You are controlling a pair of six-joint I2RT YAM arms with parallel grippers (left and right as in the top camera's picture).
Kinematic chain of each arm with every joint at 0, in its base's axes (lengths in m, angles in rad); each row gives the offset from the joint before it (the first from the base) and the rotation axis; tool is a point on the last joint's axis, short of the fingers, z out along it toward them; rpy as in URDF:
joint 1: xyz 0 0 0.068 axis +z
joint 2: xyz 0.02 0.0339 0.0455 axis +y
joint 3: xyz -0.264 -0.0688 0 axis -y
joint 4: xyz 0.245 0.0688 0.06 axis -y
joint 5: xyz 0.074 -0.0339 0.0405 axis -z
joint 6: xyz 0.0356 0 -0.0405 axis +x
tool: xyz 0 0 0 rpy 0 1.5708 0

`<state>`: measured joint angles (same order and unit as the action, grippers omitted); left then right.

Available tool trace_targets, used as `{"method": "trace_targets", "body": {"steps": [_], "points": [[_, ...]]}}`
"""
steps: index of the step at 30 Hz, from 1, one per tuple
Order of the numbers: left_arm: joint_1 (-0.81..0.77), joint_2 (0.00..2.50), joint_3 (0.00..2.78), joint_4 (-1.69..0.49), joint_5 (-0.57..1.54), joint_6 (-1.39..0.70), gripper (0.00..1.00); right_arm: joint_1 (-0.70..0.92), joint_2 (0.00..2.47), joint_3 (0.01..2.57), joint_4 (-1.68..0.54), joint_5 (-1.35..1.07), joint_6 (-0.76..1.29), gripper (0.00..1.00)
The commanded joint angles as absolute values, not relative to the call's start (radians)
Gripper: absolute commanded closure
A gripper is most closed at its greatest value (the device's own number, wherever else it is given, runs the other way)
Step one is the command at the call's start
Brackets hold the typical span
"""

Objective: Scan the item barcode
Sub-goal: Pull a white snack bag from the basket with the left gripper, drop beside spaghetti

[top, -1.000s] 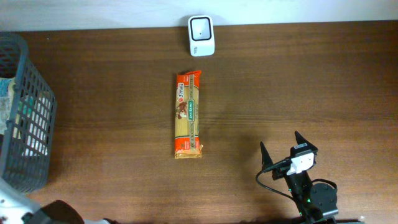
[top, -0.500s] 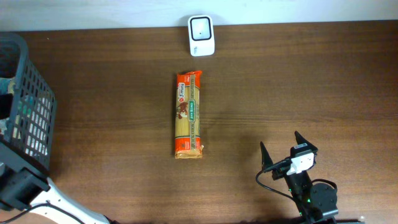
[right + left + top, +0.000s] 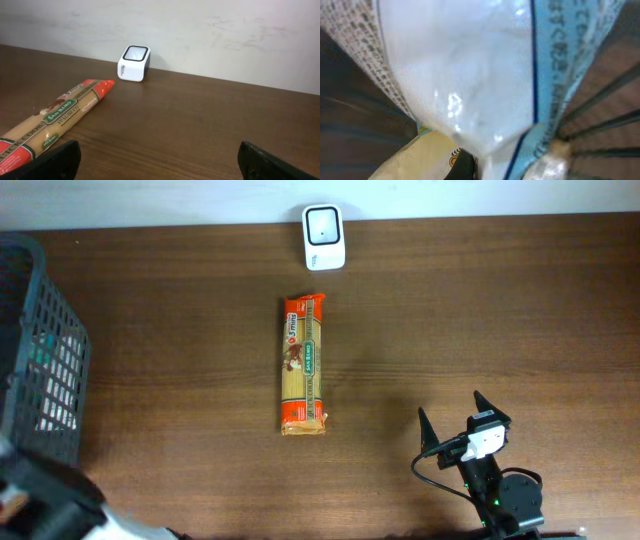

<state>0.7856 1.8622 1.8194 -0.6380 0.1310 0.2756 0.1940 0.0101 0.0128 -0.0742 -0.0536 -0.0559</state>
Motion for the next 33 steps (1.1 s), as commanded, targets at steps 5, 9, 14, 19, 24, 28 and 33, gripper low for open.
{"method": "trace_targets", "body": {"steps": [5,9,14,19,24,28,33], "points": [[0.606,1.464,1.839,-0.825,0.501,0.169,1.0,0.189,0.004,0.006,-0.075,-0.052,-0.055,0.01],[0.317,1.509,1.683,-0.955,0.471,0.211,1.0,0.189,0.004,0.006,-0.075,-0.052,-0.056,0.01],[0.054,1.613,1.332,-0.876,0.384,0.199,1.0,0.189,0.004,0.006,-0.075,-0.052,-0.055,0.01],[-0.047,1.743,1.203,-0.771,0.384,0.079,1.0,0.189,0.004,0.006,-0.075,-0.052,-0.055,0.01],[-0.073,1.753,1.243,-0.776,0.385,0.079,0.01,0.189,0.004,0.006,-0.075,-0.052,-0.055,0.01],[-0.003,1.637,1.588,-0.911,0.377,0.09,0.01,0.189,0.004,0.006,-0.075,-0.052,-0.055,0.01],[0.224,1.497,1.841,-0.91,0.097,0.192,0.01,0.189,0.004,0.006,-0.075,-0.052,-0.055,0.01]]}}
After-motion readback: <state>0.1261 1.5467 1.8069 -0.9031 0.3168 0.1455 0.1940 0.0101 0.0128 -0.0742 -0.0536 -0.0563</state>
